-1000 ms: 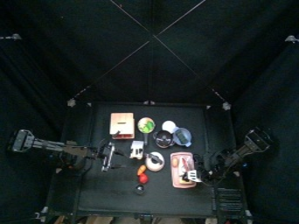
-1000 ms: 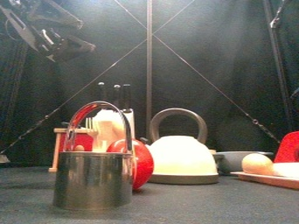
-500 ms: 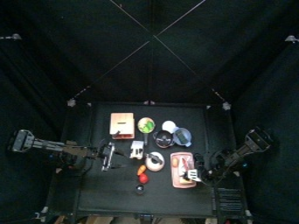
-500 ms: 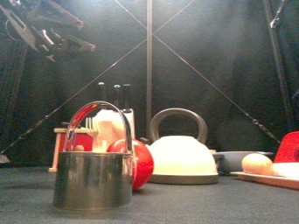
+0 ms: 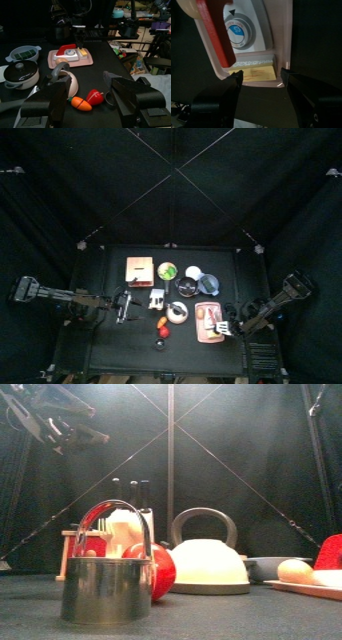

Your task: Place egg sushi on plate

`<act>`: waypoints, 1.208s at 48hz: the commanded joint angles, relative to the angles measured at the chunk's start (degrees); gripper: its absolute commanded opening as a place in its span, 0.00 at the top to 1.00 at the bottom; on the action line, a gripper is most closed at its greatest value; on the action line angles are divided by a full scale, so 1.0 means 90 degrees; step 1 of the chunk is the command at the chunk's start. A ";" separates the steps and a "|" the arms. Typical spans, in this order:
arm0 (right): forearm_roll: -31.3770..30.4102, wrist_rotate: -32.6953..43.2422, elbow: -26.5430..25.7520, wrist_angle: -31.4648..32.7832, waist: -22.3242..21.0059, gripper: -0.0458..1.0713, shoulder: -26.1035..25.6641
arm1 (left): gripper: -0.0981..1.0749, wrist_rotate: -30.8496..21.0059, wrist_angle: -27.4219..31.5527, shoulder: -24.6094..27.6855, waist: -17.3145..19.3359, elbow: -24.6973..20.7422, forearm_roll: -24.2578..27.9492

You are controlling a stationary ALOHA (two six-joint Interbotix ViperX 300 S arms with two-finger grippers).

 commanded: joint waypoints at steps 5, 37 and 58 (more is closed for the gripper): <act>0.0137 -0.0117 -0.0107 0.0000 -0.0010 0.12 -0.0029 | 0.15 0.0010 -0.0029 0.0000 0.0020 -0.0078 0.0000; -0.0449 -0.0117 -0.0205 -0.1006 -0.0322 0.12 0.0508 | 0.15 0.0010 -0.0020 0.0010 0.0020 -0.0078 0.0000; -0.0410 -0.0137 -0.0234 -0.0713 -0.0283 0.12 0.0264 | 0.15 0.0000 -0.0020 0.0010 0.0020 -0.0068 0.0000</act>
